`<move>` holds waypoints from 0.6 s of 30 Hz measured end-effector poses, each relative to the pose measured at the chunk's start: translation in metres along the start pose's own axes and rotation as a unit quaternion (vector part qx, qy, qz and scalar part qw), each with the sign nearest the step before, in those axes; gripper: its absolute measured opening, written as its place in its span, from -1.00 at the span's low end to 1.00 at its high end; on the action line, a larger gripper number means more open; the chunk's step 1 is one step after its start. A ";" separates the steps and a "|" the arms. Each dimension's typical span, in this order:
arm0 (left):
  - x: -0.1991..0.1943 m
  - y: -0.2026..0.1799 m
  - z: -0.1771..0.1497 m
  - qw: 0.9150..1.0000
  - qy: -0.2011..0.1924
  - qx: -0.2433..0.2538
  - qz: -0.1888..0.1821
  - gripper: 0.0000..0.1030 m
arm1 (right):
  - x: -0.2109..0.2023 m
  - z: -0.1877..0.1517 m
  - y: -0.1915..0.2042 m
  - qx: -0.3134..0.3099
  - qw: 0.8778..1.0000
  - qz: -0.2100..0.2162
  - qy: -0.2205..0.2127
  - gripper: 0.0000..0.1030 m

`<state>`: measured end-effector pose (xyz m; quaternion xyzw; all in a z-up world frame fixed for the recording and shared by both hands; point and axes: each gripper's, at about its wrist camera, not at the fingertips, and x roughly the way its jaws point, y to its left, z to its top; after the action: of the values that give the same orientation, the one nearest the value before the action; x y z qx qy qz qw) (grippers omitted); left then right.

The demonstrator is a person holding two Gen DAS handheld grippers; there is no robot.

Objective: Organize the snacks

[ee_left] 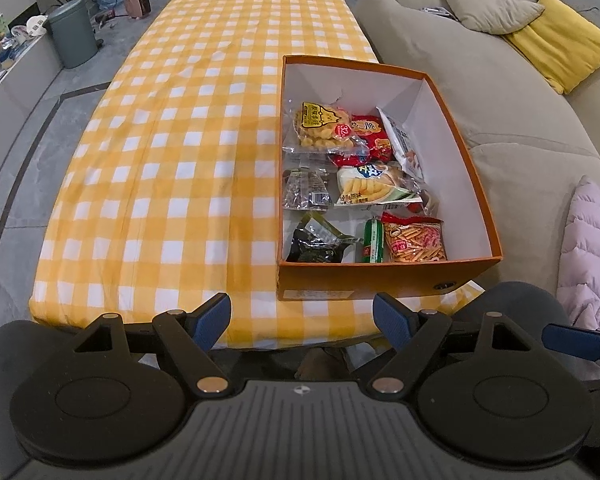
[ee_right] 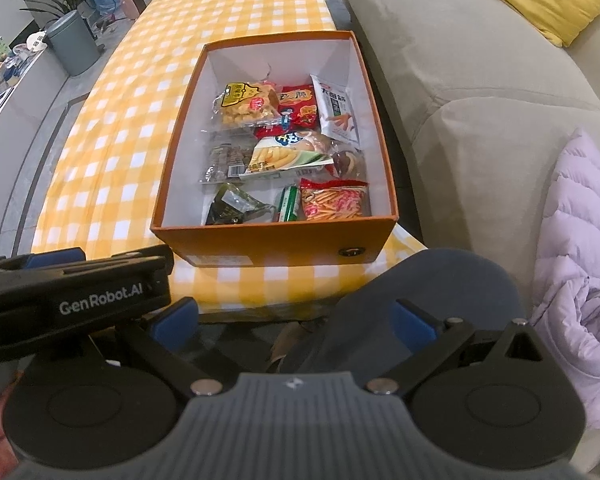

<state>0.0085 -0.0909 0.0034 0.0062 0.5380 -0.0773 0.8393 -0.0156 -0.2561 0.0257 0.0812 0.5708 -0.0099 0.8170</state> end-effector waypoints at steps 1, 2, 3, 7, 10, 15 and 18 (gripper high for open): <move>0.000 0.000 0.000 1.000 0.000 0.000 0.000 0.84 | 0.000 0.000 0.000 0.000 1.000 0.000 0.000 0.94; 0.000 0.000 0.000 1.000 0.000 0.001 0.000 0.84 | 0.000 0.000 0.000 -0.001 1.000 0.000 0.000 0.94; 0.000 0.000 0.000 1.000 -0.001 0.001 0.001 0.84 | 0.000 0.000 0.000 -0.001 1.000 0.000 0.000 0.94; -0.001 -0.001 -0.001 1.000 -0.003 0.002 0.003 0.84 | 0.000 0.000 0.001 -0.002 1.000 -0.001 -0.001 0.94; -0.001 -0.001 -0.001 1.000 -0.002 0.004 0.004 0.84 | -0.001 0.000 0.001 -0.003 1.000 -0.003 0.000 0.94; 0.000 0.001 -0.002 1.000 0.003 0.003 0.000 0.84 | -0.001 -0.001 0.003 -0.007 1.000 -0.010 0.000 0.94; 0.000 0.001 -0.002 1.000 0.003 0.002 0.000 0.83 | 0.000 -0.002 0.003 -0.007 1.000 -0.011 0.001 0.94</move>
<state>0.0069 -0.0897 0.0025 0.0079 0.5407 -0.0786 0.8375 -0.0167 -0.2532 0.0255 0.0698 0.5725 -0.0148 0.8168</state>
